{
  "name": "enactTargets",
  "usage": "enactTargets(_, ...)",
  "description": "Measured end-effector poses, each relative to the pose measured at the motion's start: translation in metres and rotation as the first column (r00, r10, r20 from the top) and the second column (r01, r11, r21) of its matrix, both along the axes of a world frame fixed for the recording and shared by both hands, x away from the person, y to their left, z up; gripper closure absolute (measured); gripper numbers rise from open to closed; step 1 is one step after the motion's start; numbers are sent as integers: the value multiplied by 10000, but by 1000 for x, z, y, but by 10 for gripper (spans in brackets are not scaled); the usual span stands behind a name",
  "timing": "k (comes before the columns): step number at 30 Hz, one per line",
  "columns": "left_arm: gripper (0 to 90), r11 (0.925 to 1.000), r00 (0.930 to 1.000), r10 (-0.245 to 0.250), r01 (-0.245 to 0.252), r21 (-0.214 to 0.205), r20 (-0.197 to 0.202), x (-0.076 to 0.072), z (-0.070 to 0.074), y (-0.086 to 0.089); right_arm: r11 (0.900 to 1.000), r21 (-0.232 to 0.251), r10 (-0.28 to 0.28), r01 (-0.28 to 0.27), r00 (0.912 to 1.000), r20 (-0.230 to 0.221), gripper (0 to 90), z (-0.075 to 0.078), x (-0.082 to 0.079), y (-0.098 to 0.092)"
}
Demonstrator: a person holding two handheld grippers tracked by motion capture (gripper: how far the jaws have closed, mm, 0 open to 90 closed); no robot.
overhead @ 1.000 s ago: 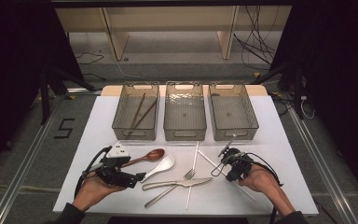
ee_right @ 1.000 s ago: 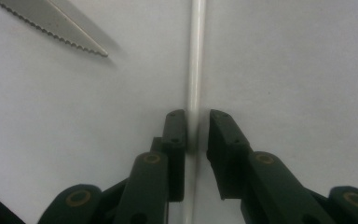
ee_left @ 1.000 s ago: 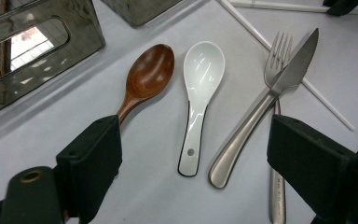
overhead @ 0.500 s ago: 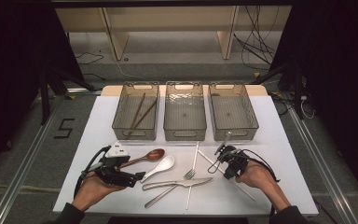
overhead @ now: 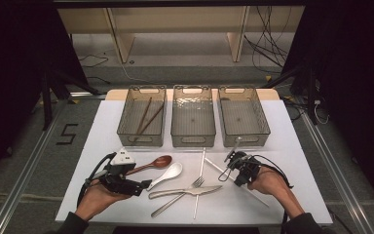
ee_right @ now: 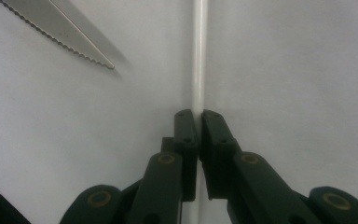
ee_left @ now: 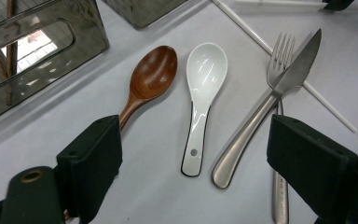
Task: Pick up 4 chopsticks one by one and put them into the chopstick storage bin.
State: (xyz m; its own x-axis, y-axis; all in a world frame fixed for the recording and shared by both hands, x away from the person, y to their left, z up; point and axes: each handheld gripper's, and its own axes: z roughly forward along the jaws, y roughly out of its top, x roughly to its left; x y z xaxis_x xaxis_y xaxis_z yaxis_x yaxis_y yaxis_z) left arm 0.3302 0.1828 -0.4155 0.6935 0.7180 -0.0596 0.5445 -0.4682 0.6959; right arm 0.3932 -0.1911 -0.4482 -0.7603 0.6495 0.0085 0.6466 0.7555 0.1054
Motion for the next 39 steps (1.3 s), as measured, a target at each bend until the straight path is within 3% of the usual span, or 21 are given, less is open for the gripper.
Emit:
enactTargets(6,174,10000,10000,25,-25,16,-6,0,0,1,9987,503,46,-65,9993,369,862,14,-3,-6)
enactTargets(15,175,9999,9999,-118,118,-61,2,1,1,-1,9931,734,850,-912,9929,833,861,34,-15,5)
enactTargets(19,167,9991,9990,-415,414,-95,-162,2,1,-6,9855,724,1461,-1538,9841,1013,861,42,-24,15)
enactTargets(25,166,9927,9927,-1209,1209,43,22,5,7,-22,9695,780,2227,-2323,9681,1145,861,48,-35,33)
enactTargets(28,171,9832,9835,-1811,1811,246,-10,6,8,-34,9578,764,2674,-2771,9565,1165,861,49,-42,44)
enactTargets(33,190,9543,9567,-2909,2896,736,77,5,13,-52,9381,814,3267,-3368,9380,1159,861,51,-53,61)
enactTargets(37,205,9216,9296,-3675,3600,1453,282,5,16,-67,9274,823,3546,-3649,9277,1172,861,51,-57,67)
enactTargets(39,225,9067,9162,-3983,3861,1699,435,5,18,-73,9263,849,3570,-3671,9271,1138,861,51,-59,69)
